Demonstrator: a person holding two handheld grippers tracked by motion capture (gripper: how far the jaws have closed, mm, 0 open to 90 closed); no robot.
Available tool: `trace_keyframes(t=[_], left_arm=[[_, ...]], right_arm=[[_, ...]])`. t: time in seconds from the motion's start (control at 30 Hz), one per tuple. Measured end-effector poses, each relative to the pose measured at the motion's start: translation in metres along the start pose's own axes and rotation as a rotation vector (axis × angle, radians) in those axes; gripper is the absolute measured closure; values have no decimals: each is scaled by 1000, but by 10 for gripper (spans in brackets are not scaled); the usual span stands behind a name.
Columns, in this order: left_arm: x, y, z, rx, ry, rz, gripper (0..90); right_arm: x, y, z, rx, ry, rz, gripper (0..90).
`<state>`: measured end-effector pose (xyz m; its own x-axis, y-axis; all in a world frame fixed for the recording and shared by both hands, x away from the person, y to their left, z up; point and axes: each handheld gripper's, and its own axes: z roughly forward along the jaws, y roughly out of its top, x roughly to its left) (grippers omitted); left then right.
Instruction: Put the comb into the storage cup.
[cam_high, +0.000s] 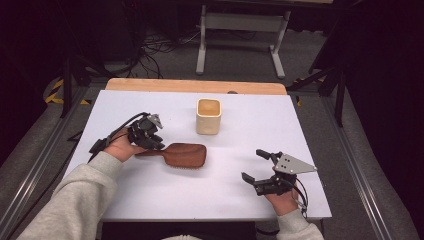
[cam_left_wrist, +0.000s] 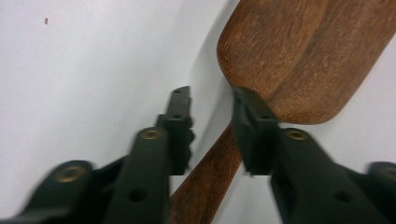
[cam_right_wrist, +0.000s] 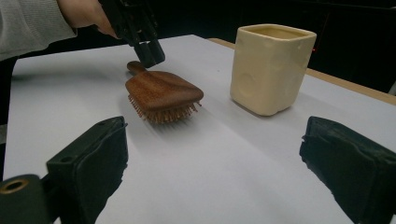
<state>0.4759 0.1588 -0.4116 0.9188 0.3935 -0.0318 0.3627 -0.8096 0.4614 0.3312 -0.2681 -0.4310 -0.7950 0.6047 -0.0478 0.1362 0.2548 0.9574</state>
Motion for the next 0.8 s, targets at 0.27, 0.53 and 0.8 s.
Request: trace_keyframes(t=[0.27, 0.53, 0.8], left_arm=[[0, -4, -5, -60, -100, 10, 154], [-10, -7, -4, -56, -139, 114, 6], [-10, -7, -4, -28, -106, 137, 8]], right_arm=[[0, 0, 1, -1, 6, -3, 74], [1, 0, 1, -1, 8, -4, 74], [1, 0, 1, -1, 10, -6, 74]])
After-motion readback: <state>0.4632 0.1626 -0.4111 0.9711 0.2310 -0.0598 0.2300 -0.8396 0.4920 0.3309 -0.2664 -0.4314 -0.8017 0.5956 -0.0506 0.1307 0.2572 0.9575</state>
